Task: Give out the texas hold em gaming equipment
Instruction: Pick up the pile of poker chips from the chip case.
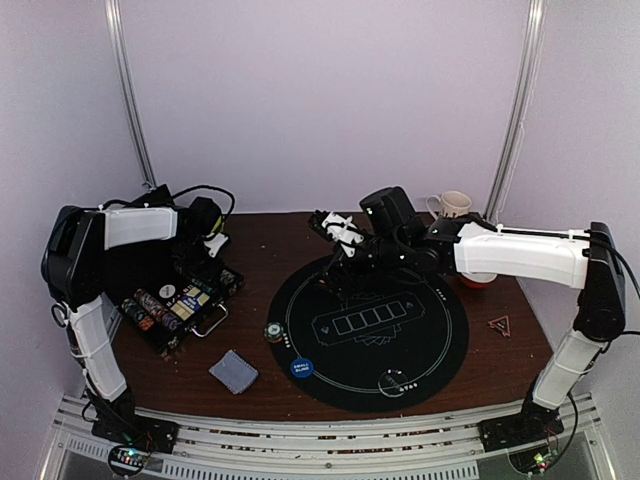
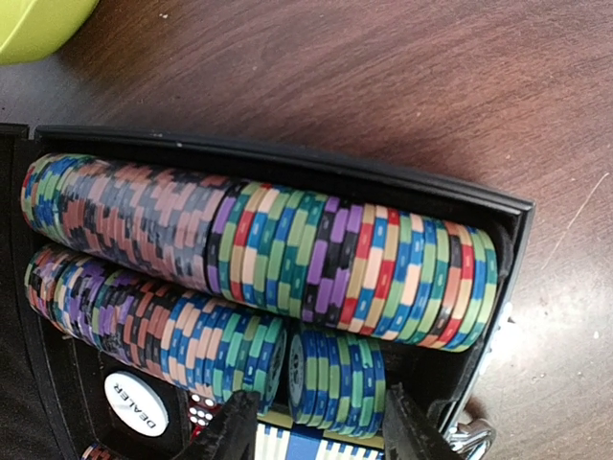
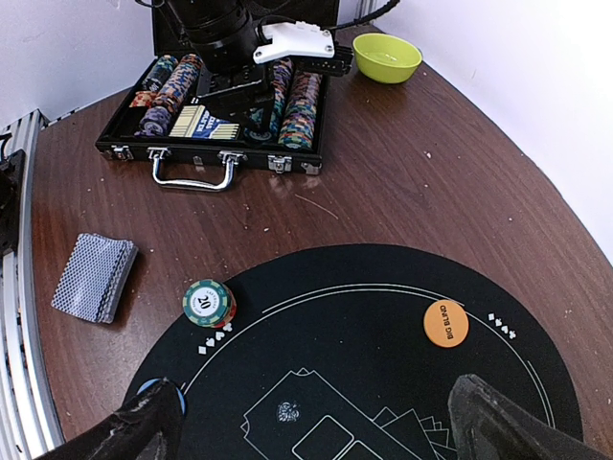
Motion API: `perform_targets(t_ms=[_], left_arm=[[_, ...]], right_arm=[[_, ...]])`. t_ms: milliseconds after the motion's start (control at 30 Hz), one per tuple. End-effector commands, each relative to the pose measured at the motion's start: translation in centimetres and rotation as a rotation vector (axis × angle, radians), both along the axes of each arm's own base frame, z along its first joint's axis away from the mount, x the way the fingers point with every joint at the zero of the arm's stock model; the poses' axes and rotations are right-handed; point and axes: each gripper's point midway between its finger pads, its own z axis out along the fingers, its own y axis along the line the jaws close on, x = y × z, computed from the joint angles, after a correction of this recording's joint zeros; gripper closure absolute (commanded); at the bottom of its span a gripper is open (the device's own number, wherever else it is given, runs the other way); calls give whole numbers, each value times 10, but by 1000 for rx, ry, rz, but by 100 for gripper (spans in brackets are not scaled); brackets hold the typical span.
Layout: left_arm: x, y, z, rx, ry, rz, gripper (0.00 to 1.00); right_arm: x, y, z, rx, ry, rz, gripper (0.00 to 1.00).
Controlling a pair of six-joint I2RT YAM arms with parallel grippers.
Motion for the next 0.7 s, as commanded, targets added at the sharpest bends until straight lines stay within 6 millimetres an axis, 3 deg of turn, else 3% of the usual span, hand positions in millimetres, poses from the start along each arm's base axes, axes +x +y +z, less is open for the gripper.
perform_targets(t_ms=[0,167,300,533,667], left_arm=[[1,15,5,60,-22,33,52],[1,16,13,63,-44,43,52],[-1,16,3,66,-23,31,52],[-5,-11,-9,-76,8,-28,55],[-4,-15,-14,-92,24,-40,56]], right_arm=[[4,0,6,0,-6,-7,0],[4,0,4,0,-2,-3,0],[4,2,4,3,2,0,0],[3,-1,1,-13,3,-4,0],[3,-1,2,-14,4,-5,0]])
